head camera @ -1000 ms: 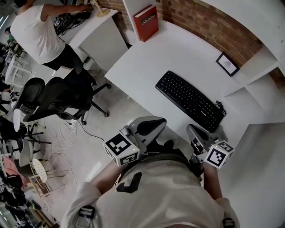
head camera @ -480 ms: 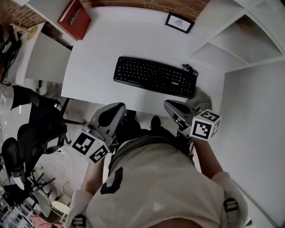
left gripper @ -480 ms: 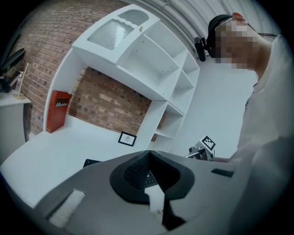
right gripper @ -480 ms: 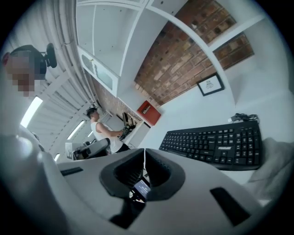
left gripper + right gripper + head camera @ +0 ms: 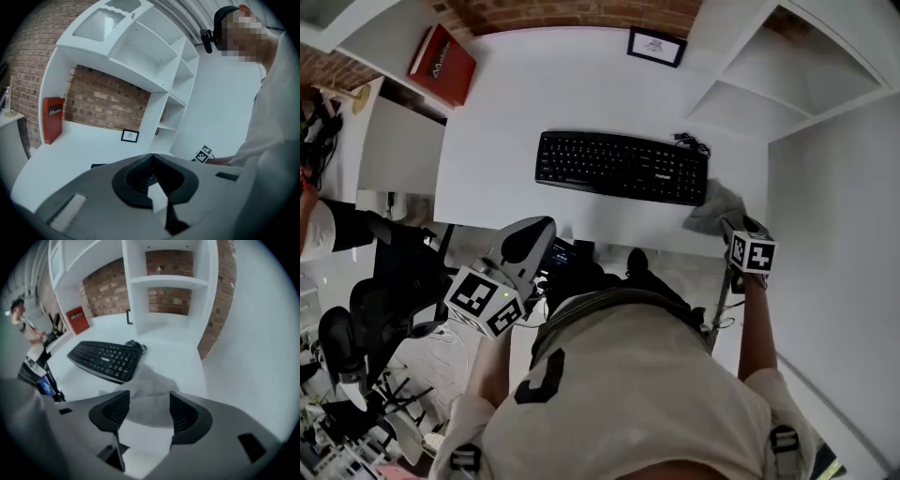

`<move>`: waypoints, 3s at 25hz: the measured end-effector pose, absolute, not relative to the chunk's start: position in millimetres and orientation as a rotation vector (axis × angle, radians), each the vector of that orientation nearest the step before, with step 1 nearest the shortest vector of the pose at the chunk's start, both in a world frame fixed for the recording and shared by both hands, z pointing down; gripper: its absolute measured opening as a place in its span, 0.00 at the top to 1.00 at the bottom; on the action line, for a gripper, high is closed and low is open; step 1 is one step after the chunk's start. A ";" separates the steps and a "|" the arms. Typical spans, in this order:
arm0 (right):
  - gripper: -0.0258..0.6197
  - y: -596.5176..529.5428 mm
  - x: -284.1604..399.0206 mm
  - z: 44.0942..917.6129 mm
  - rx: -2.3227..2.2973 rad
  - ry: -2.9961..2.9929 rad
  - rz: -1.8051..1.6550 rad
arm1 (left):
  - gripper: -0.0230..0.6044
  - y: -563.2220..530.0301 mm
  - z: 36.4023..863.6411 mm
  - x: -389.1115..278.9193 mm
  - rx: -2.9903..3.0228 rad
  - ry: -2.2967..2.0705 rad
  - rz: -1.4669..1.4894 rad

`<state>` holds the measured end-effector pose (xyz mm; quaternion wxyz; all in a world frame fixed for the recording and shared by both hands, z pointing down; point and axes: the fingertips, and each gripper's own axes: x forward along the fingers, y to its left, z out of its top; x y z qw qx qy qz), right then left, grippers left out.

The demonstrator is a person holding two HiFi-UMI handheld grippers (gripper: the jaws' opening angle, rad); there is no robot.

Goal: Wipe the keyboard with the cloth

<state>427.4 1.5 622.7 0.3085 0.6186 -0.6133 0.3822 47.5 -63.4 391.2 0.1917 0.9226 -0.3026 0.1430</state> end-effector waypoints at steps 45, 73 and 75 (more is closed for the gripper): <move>0.94 -165.2 40.3 559.7 0.970 -2.104 0.611 | 0.96 -76.0 406.2 -158.7 2.444 -1.095 0.084; 0.94 -199.3 36.1 653.0 0.933 -1.854 0.423 | 0.96 -84.5 419.9 -184.0 2.361 -1.119 0.141; 0.94 -197.4 40.6 651.8 0.952 -1.848 0.429 | 0.96 -85.7 418.3 -181.6 2.374 -1.105 0.143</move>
